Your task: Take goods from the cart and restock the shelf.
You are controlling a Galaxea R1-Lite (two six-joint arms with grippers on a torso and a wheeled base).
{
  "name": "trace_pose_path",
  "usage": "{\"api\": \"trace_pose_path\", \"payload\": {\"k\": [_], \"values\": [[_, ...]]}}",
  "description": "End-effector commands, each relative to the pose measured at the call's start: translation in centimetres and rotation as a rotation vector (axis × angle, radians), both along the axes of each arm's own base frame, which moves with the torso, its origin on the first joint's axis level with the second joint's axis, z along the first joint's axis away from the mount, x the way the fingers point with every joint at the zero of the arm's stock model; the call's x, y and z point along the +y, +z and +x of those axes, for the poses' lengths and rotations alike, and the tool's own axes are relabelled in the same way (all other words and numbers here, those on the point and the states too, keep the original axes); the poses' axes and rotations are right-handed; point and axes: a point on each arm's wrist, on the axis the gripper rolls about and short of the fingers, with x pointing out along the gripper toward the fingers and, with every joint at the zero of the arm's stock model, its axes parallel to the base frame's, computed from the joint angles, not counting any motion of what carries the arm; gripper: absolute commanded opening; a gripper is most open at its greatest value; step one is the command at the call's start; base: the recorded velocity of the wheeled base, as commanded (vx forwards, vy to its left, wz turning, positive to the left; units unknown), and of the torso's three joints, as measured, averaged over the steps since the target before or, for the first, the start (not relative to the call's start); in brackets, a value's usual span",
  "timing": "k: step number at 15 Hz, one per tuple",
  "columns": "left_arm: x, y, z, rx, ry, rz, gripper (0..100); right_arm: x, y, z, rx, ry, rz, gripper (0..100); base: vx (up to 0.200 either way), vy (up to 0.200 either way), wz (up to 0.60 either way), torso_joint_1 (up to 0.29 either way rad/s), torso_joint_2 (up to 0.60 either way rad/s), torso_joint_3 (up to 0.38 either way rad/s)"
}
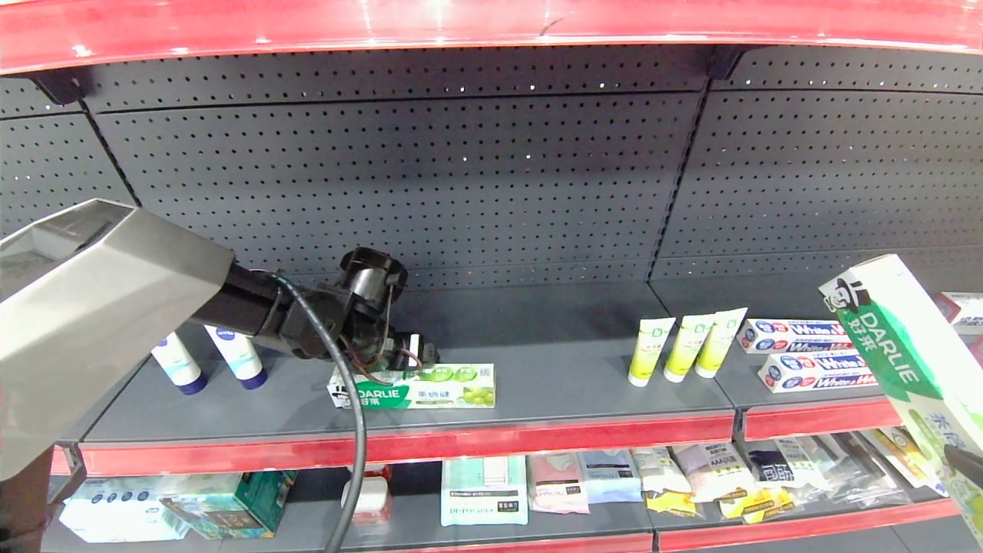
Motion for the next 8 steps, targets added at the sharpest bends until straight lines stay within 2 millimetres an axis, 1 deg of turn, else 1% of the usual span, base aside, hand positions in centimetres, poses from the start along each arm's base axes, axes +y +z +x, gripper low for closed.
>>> {"api": "trace_pose_path", "payload": {"k": [1, 8], "values": [[0.01, 0.23, -0.37, -0.001, -0.004, 0.001, 100, 0.01, -0.01, -0.01, -0.001, 0.001, 0.000, 0, 0.000, 0.000, 0.00, 0.000, 0.00, 0.000], [0.20, -0.33, -0.99, 0.026, -0.005, 0.007, 100, 0.03, -0.10, 0.06, 0.007, 0.010, 0.002, 0, 0.000, 0.000, 0.00, 0.000, 0.00, 0.000]]}}
